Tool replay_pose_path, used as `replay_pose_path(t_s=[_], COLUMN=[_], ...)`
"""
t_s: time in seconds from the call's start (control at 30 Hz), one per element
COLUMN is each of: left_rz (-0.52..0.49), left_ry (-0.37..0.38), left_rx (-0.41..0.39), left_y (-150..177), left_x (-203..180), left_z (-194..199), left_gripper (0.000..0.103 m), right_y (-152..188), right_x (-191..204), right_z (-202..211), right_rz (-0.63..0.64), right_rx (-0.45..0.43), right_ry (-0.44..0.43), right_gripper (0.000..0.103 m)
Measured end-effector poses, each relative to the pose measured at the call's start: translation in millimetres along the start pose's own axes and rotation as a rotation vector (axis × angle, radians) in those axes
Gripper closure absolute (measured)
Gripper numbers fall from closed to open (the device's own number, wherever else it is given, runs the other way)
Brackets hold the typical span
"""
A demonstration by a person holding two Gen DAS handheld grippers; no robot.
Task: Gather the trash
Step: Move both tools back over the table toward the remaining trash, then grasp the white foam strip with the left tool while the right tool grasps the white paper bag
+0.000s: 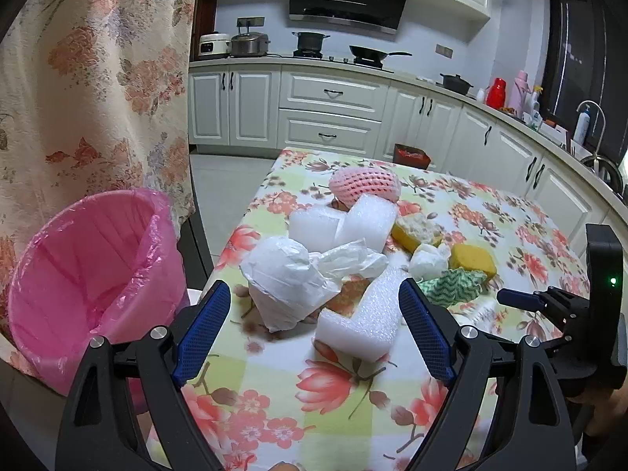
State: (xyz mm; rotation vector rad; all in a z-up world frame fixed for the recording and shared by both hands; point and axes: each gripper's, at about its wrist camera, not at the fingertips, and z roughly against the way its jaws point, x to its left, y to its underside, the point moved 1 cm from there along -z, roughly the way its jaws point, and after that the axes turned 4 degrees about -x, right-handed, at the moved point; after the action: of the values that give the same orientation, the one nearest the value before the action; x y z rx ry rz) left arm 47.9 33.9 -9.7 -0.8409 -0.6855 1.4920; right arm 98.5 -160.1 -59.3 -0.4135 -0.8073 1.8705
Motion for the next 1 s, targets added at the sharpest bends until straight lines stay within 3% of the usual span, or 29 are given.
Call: replay_pose_path(t_s=[0.5,1.0], left_rz=[-0.019,-0.045], left_ry=[0.020,0.069], left_rx=[0.046,0.141], left_y=[5,23], left_x=[-10,-26], left_z=[-17,-53], left_gripper=[0.021,0.021], right_y=[13,9], right_x=[-5,-19], right_z=[-16,-5], right_rz=[-0.010,-0.043], right_rx=[0.048,0.015], right_ry=[-0.010,-0.014], right_gripper=[0.020,0.021])
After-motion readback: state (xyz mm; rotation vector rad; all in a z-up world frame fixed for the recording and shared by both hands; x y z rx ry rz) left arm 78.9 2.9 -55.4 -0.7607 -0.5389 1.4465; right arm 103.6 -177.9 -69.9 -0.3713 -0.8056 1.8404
